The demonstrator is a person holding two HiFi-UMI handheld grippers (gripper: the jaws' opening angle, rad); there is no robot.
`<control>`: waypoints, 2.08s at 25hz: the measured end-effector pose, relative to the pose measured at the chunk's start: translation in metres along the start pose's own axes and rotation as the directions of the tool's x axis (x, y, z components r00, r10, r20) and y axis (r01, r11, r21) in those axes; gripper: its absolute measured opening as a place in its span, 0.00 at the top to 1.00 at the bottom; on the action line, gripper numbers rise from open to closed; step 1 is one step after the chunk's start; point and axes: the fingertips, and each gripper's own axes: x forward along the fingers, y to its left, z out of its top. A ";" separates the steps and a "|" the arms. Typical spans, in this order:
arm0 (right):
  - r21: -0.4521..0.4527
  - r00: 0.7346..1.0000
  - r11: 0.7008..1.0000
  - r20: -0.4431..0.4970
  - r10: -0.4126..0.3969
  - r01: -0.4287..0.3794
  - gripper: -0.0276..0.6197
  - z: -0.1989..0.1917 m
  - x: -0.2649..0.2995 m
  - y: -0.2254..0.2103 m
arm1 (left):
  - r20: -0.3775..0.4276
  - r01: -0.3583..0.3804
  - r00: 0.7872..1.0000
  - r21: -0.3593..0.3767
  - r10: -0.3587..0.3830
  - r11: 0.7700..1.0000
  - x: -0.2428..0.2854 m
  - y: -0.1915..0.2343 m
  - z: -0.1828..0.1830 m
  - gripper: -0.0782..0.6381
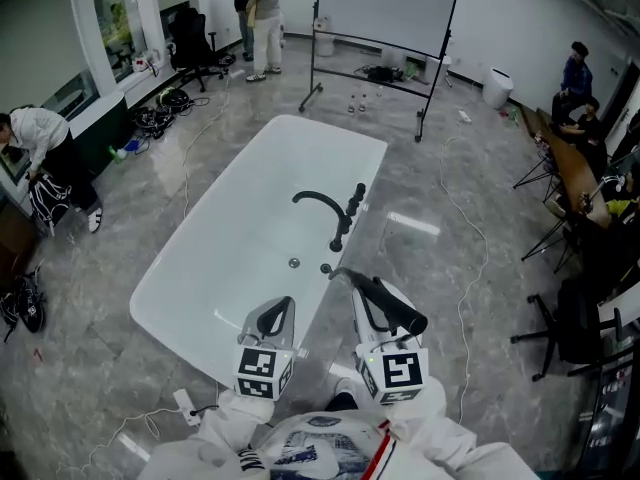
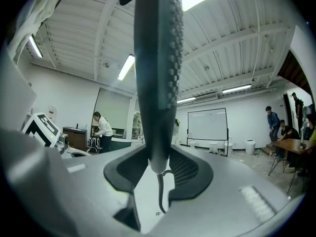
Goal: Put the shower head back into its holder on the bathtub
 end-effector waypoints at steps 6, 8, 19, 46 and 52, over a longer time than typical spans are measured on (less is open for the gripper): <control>0.009 0.999 0.999 0.020 0.031 -0.031 0.75 0.008 0.015 -0.017 | 0.002 -0.030 1.000 0.012 0.030 0.999 0.020 0.000 0.013 0.89; 0.006 0.999 0.999 0.035 0.041 -0.041 0.75 0.014 0.020 -0.024 | 0.009 -0.043 0.999 0.017 0.043 0.999 0.027 -0.001 0.019 0.89; -0.014 0.989 0.992 0.079 0.127 -0.127 0.75 0.028 0.048 -0.047 | 0.032 -0.112 0.993 0.021 0.112 0.993 0.061 -0.007 0.037 0.89; -0.007 0.950 0.960 0.141 0.279 -0.281 0.75 0.053 0.135 -0.058 | 0.023 -0.226 0.974 -0.014 0.227 0.974 0.123 0.021 0.044 0.89; -0.010 0.954 0.960 0.115 0.278 -0.279 0.75 0.041 0.162 -0.059 | 0.008 -0.214 0.977 -0.018 0.215 0.977 0.144 0.037 0.042 0.89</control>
